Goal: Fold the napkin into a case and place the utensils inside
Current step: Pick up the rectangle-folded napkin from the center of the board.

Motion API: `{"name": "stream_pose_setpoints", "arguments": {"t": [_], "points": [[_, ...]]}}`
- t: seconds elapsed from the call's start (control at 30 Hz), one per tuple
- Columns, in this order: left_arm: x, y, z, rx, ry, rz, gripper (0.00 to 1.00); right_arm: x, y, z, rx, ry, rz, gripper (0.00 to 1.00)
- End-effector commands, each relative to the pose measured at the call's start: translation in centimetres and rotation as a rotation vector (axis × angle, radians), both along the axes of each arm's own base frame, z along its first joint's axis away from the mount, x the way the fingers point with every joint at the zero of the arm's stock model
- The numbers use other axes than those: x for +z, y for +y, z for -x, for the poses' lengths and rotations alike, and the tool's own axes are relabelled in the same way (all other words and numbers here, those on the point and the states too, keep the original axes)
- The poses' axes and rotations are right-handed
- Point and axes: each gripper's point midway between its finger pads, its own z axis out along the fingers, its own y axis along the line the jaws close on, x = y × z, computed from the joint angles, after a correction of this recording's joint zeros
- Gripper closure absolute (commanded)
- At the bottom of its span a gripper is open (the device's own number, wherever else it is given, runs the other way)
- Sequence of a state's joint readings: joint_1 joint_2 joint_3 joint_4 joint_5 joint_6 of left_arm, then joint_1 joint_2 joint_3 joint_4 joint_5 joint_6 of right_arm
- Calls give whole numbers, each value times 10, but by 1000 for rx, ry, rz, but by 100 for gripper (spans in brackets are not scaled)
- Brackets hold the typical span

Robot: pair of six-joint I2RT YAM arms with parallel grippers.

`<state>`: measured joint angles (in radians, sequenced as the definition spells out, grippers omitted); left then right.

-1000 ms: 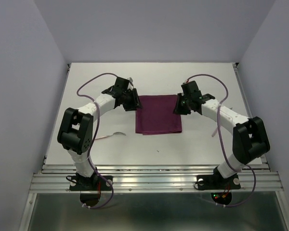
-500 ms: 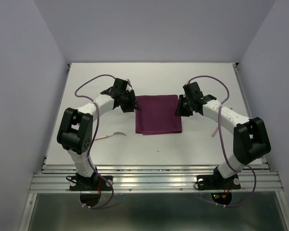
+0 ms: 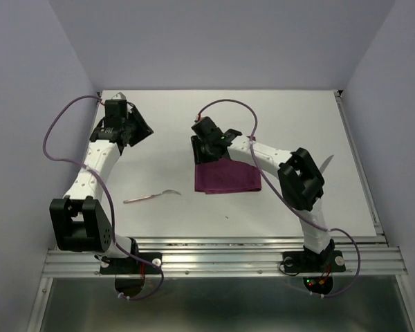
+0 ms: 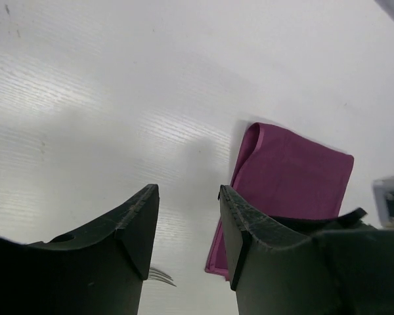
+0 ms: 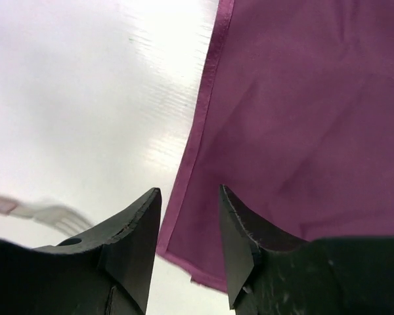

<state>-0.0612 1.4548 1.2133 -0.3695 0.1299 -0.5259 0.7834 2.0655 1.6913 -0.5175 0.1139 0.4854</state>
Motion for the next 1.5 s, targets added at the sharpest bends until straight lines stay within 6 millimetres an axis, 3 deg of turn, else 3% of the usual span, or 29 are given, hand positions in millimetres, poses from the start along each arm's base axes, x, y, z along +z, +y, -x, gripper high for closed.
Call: {"name": "stream_pose_setpoints", "arguments": {"t": [0.0,0.23,0.53,0.93,1.2,1.4,1.47], "points": [[22,14,7,37,-36,-24,47,4,7,-13,-22,-50,63,54],[7,13,12,14,-7,-10,47,-23,25,-16,-5,-38,115,54],[1,7,9,-11,-1,11,47,-38,36,-16,9,-54,163,56],[-6,7,10,-17,9,8,47,-79,25,-11,-8,-38,282,67],[-7,6,11,-22,11,10,47,-87,23,-8,-10,-26,293,98],[-11,3,12,-32,17,22,47,-79,22,-8,-21,-33,280,99],[-13,3,12,-31,21,23,47,-68,25,-8,-25,-48,246,99]]}}
